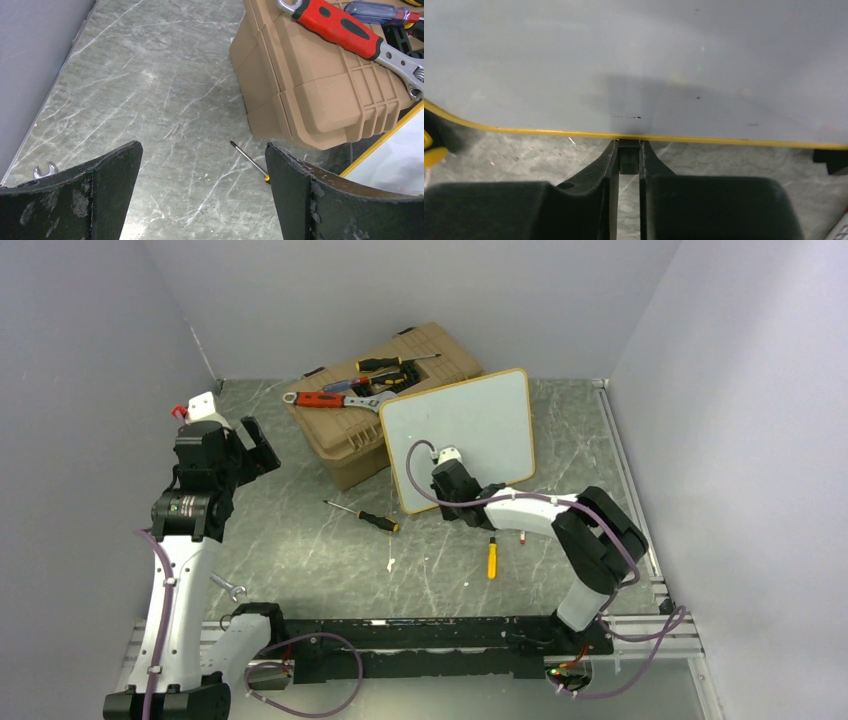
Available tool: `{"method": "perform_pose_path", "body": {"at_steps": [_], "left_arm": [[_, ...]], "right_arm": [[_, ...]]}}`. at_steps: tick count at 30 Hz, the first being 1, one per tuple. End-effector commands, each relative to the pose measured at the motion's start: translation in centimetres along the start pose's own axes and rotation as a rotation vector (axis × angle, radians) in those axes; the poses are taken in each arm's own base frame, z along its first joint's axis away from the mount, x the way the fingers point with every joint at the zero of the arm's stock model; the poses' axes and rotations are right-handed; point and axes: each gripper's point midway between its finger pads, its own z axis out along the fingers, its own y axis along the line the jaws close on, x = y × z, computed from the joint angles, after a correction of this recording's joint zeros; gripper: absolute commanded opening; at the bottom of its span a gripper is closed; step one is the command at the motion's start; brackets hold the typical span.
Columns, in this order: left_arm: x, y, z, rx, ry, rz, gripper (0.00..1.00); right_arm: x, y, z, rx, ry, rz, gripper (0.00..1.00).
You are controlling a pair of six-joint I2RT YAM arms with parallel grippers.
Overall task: Write a sentence on the whiteboard
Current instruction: Adjust the whiteboard stand at the center of the board.
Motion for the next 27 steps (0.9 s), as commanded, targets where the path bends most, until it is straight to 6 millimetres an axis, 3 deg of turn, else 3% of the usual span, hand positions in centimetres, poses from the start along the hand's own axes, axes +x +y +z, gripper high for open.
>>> {"method": "perform_pose_path", "body": {"at_steps": [1,4,8,15,20,27], "left_arm": [[-1.1,0.2,-0.8,-0.009,-0.032,0.0,0.99],[-0.9,0.3,-0.8,-0.013,-0.026,0.006,0.99],[-0.7,0.3,-0.7,-0.013,-0.018,0.009,0.99],[0.2,0.2,-0.2,-0.008,0.01,0.001,0.99],[0.5,-0.1,0.2,0.002,0.025,-0.007,0.99],[0.9,-0.1,0.3,0.003,0.035,-0.018,0.99]], "right_arm": [[-1.8,2.7,0.6,0.004,-0.045,0.107,0.07],[-1.5,4.2,1.0,0.017,-0.034,0.15,0.0],[-0.5,6.5,1.1,0.038,-0.008,0.189,0.0],[3.2,10.1,0.7,0.027,0.071,0.191,0.0],[5.1,10.5,-0.2,0.023,0.103,0.195,0.0],[5.7,9.6,-1.2,0.037,0.108,0.217,0.0]]}}
